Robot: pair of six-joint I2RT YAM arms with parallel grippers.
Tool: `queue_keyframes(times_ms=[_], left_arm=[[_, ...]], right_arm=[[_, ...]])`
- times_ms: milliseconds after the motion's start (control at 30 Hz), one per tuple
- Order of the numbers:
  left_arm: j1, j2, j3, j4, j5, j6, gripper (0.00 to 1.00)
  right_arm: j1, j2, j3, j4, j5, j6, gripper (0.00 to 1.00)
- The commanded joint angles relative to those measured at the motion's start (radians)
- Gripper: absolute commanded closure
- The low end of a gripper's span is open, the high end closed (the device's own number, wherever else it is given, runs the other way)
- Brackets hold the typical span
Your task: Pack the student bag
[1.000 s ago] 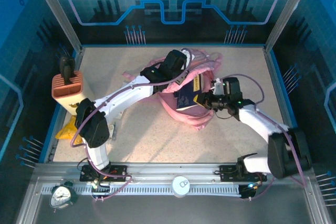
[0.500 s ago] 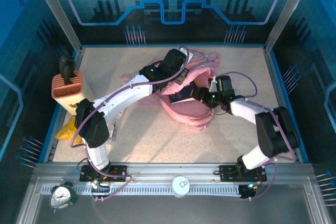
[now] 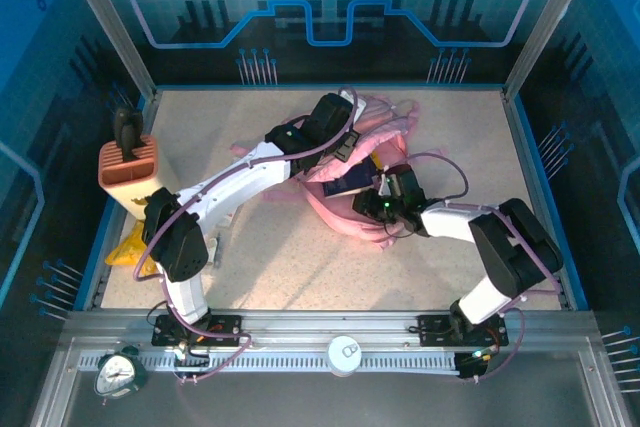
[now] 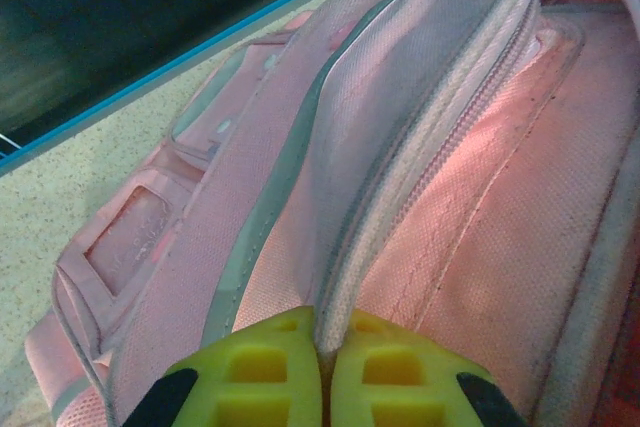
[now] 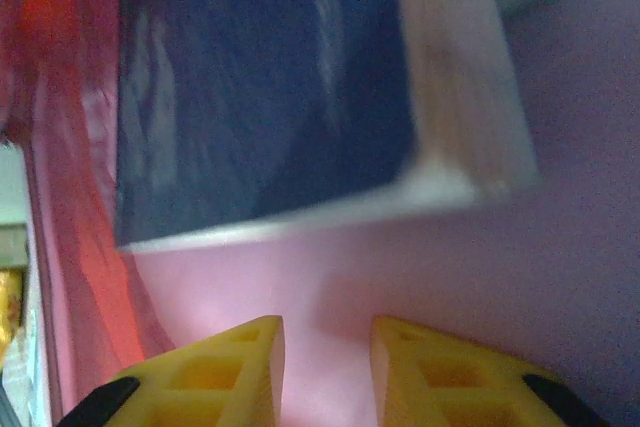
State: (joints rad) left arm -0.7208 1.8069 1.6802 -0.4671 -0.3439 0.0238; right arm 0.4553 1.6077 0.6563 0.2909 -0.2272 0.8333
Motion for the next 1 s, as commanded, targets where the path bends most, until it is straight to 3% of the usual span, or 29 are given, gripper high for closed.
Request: queue_keyframes(times_ms=[0, 167, 300, 533, 733, 967], left_arm=[[0.003, -0.077, 0.038, 0.045, 0.012, -0.056, 1.0], [0.003, -0.078, 0.041, 0.017, 0.026, -0.094, 1.0], [0.004, -0.083, 0.034, 0.028, 0.083, -0.149, 1.0], [-0.004, -0.021, 0.07, -0.019, 0.158, -0.37, 1.0], [-0.043, 0.063, 0.07, 0.043, 0.217, -0.551, 1.0], [-0.083, 0.213, 0.186, 0.027, 0.277, -0.649, 1.0]], right_arm=[[-0.013, 0.042, 0.091, 0.162, 0.084, -0.001, 0.72], [-0.03, 0.006, 0.078, 0.145, 0.108, -0.041, 0.7], [-0.061, -0.15, -0.032, 0.11, 0.032, -0.05, 0.63], [-0.066, -0.528, -0.14, -0.283, 0.111, -0.174, 0.48], [-0.086, -0.833, -0.155, -0.641, 0.226, -0.197, 0.36], [-0.143, -0.952, -0.111, -0.823, 0.213, -0.225, 0.26]])
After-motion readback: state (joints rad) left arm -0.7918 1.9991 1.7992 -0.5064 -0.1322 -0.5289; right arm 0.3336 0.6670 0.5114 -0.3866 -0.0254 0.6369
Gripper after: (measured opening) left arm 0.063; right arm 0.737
